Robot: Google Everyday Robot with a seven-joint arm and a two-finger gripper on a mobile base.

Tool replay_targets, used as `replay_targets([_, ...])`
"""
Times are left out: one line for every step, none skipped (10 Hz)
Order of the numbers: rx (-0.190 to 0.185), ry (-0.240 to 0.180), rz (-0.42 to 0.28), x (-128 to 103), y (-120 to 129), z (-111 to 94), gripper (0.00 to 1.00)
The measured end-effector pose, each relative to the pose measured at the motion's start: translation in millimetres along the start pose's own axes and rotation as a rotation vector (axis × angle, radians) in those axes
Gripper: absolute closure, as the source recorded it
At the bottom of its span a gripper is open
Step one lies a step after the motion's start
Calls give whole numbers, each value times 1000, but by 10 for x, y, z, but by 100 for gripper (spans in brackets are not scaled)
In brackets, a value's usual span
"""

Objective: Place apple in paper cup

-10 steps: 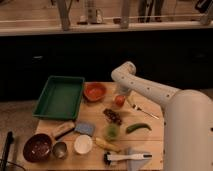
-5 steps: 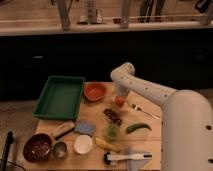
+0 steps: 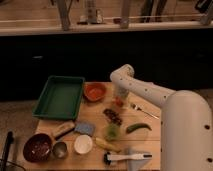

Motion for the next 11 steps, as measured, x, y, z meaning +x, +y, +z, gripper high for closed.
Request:
replay_targets([3, -1, -3, -7, 0, 5, 65])
replay_targets([5, -1, -5, -10, 1, 7, 71])
replay_targets([16, 1, -13, -27, -9, -26, 86])
replay_targets([26, 4, -19, -32, -28, -85, 94])
replay_targets([45, 7, -29, -37, -58, -195, 100])
replay_targets([57, 10, -34, -34, -76, -259, 100])
replay_targets([72, 8, -40, -38, -98, -329, 100])
replay_targets([85, 9, -50, -29, -118, -412, 100])
replay_targets([91, 9, -57, -28, -132, -455, 100])
replay_targets([99, 6, -67, -36, -163, -503, 100])
replay_targets([102, 4, -77, -47, -185, -537, 100])
